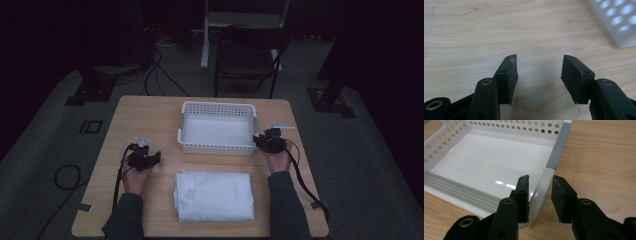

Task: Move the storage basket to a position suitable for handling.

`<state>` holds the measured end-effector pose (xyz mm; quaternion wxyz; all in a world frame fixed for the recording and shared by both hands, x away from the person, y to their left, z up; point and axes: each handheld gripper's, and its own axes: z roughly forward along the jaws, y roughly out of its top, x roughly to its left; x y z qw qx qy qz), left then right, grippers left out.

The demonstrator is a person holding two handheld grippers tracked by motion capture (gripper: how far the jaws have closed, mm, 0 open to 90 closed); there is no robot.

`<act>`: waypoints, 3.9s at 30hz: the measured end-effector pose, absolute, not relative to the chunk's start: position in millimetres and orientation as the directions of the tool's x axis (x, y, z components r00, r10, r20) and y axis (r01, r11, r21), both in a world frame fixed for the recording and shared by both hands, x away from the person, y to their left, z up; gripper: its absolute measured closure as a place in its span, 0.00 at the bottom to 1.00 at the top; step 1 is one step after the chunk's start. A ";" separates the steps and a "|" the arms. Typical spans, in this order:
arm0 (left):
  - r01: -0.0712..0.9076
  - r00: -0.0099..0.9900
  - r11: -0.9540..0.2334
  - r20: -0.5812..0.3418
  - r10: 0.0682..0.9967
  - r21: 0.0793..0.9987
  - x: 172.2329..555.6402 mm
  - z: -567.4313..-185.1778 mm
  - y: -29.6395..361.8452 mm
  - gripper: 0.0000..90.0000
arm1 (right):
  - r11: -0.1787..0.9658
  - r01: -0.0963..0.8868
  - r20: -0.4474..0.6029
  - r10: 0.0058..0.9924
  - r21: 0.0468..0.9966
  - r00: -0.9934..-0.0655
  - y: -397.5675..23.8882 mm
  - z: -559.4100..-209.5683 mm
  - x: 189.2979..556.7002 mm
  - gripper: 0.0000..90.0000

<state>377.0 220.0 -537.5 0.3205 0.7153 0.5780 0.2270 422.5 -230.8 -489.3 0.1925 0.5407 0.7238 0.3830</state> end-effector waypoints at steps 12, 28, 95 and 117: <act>0.629 0.370 -0.181 -0.087 0.925 0.756 369.0 -525.6 208.9 0.47 | 0.159 0.625 0.117 0.919 0.765 -0.377 -215.7 -488.7 424.3 0.75; 0.588 0.429 -0.239 -0.047 0.902 0.772 361.1 -518.0 193.7 0.45 | 0.195 0.608 0.112 0.896 0.769 -0.429 -196.7 -488.9 417.9 0.76; 0.584 0.593 -0.397 -0.038 0.804 0.708 239.6 -516.9 143.2 0.35 | 0.544 0.467 -0.052 0.688 0.697 -0.724 -199.5 -518.7 258.2 0.48; 0.592 0.475 -0.406 0.105 0.874 0.697 285.0 -517.1 155.8 0.35 | 0.554 0.443 -0.116 0.706 0.704 -0.698 -157.2 -525.3 305.0 0.48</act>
